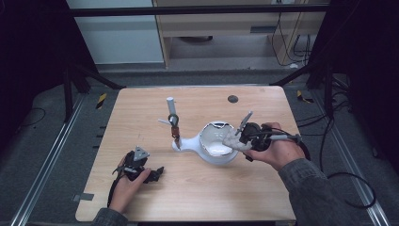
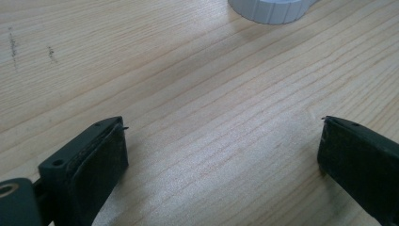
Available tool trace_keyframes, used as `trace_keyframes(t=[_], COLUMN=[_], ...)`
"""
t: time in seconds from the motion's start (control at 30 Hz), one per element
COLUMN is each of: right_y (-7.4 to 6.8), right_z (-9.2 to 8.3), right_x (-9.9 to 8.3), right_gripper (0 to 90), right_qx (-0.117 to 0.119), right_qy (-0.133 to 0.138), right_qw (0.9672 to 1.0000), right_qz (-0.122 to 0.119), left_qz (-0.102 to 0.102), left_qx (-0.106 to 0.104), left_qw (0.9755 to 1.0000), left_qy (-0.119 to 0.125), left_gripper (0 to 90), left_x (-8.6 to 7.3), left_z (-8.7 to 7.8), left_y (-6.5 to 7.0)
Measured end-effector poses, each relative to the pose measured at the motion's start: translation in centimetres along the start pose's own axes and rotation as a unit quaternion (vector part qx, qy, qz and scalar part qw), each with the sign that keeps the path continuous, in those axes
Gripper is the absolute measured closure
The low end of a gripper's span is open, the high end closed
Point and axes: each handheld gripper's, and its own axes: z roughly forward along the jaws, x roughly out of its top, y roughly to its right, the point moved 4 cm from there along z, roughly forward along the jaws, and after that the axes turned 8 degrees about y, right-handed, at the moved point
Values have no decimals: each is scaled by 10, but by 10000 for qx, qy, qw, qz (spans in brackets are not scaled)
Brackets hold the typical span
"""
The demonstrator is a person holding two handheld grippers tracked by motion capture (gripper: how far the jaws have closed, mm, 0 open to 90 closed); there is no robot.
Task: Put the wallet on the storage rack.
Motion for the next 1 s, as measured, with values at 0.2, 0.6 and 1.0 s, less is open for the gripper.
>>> trace_keyframes(t=[0.2,0.6,1.0], right_y=[-7,-15,-13], right_z=[12,30,38], right_x=[13,31,41], right_gripper=[326,325,325], right_qx=[79,170,208], right_qy=[-135,-353,-456], right_qw=[9998,9990,9984], right_qz=[-147,-215,-254], left_qz=[9,-8,13], left_qx=[-2,-2,-13], left_qw=[10000,10000,10000], left_qy=[-10,2,-19], left_gripper=[14,14,13], left_x=[0,0,0], left_z=[0,0,0], left_y=[0,0,0])
